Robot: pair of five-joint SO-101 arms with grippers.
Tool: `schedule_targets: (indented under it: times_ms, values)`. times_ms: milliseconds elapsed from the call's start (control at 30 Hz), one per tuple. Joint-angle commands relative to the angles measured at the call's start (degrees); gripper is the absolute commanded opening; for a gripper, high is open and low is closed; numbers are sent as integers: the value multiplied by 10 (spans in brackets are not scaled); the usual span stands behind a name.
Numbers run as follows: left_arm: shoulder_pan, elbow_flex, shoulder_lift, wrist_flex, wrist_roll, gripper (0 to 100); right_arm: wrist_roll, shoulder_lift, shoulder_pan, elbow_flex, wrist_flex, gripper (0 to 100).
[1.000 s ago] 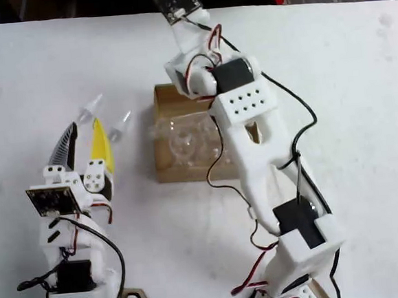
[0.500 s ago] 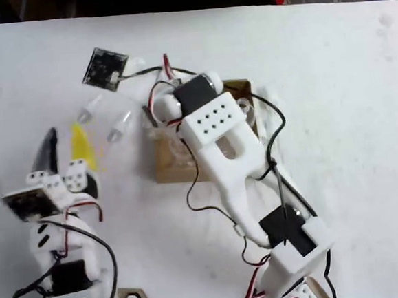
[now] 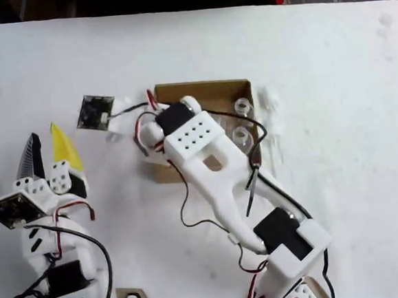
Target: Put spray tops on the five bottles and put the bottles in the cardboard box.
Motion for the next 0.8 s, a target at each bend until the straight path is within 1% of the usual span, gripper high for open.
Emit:
schedule_targets:
  times_ms: [0, 100, 233, 400, 567, 767]
  values:
    - [-4, -29, -7, -16, 6, 135, 9, -9, 0, -1, -25, 235]
    - [-4, -29, -7, -16, 6, 135, 9, 16, 0, -3, -42, 216]
    - [-4, -29, -7, -17, 6, 135, 9, 55, 0, -4, -53, 215]
    - [-4, -28, -7, -18, 6, 135, 9, 57, 2, -6, -55, 211]
    - [-4, -28, -7, -18, 6, 135, 9, 63, 3, -19, -55, 104]
    - [-3, -28, -7, -18, 6, 135, 15, 62, 8, -19, -78, 85]
